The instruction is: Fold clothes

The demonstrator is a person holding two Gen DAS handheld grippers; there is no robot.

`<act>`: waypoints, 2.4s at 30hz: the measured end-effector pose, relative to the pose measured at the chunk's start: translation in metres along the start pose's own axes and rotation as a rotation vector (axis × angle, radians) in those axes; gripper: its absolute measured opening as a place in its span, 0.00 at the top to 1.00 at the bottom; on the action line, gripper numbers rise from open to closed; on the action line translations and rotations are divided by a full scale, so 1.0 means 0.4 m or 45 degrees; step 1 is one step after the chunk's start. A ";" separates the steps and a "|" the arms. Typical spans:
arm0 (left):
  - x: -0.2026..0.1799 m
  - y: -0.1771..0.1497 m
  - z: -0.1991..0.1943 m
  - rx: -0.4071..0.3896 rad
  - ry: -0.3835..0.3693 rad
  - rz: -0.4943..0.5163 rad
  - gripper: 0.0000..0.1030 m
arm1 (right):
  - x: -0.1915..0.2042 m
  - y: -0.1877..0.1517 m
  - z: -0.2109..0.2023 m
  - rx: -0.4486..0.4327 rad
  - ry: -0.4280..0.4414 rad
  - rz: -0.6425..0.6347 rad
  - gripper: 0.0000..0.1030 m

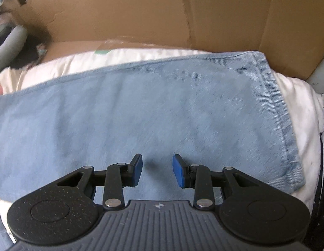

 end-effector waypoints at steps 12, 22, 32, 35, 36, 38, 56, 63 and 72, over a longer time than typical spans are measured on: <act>0.042 -0.105 0.102 -0.071 0.247 0.061 0.63 | 0.033 -0.069 -0.008 -0.040 -0.003 -0.038 0.53; 0.068 -0.056 0.114 0.006 0.308 0.019 0.79 | 0.038 -0.109 -0.075 -0.073 0.006 0.002 0.53; 0.070 -0.030 0.106 0.063 0.315 -0.028 0.78 | 0.055 -0.194 -0.270 -0.096 0.020 -0.019 0.53; 0.073 -0.029 0.079 0.060 0.281 -0.039 0.71 | 0.049 -0.215 -0.326 -0.106 0.027 -0.031 0.53; 0.074 -0.029 0.070 0.056 0.275 -0.035 0.69 | 0.045 -0.220 -0.344 -0.110 0.025 -0.030 0.53; 0.078 -0.033 0.050 0.055 0.267 -0.025 0.63 | 0.035 -0.229 -0.378 -0.122 0.020 -0.014 0.53; 0.078 -0.146 -0.169 -0.002 0.151 -0.019 0.53 | -0.043 -0.395 -0.649 -0.180 0.051 0.003 0.53; 0.088 -0.165 -0.251 -0.060 0.132 -0.009 0.49 | -0.068 -0.503 -0.710 -0.171 0.098 0.016 0.52; 0.112 -0.259 -0.319 -0.057 0.102 -0.024 0.49 | -0.112 -0.687 -0.747 -0.079 0.173 0.126 0.52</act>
Point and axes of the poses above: each gripper's, at about its wrist camera, not at the fingertips, and z roughly the way its jaws point, x to its left, y to its top, the point moved 2 cm from there along z, roughly the way its jaws point, and after that the axes turned 8 degrees about y, right-handed, at the moved point
